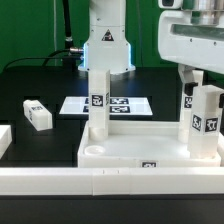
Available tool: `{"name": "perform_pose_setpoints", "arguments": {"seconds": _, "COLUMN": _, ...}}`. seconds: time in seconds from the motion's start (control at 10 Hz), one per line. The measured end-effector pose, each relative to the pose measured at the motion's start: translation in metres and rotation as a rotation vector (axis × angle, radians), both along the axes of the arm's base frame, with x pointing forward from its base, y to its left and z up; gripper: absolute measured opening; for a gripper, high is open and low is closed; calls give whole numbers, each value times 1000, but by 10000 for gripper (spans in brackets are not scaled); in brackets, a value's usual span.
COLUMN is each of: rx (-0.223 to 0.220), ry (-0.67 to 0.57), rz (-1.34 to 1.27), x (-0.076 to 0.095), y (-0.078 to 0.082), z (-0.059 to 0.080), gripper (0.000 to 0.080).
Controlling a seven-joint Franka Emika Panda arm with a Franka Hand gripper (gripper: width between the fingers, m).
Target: Assemble desk
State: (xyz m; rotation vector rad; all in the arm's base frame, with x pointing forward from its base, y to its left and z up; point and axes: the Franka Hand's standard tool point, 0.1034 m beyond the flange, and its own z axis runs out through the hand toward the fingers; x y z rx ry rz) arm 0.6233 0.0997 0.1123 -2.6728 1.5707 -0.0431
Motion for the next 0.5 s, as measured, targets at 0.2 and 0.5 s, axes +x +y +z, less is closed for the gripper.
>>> {"name": "perform_pose_setpoints", "arguments": {"seconds": 0.2, "rx": -17, "ry": -1, "rz": 162, "x": 0, "y": -1, "z": 0, "gripper": 641}}
{"name": "perform_pose_setpoints", "arguments": {"seconds": 0.5, "rx": -32, "ry": -4, "rz": 419, "x": 0, "y": -2, "z": 0, "gripper": 649}}
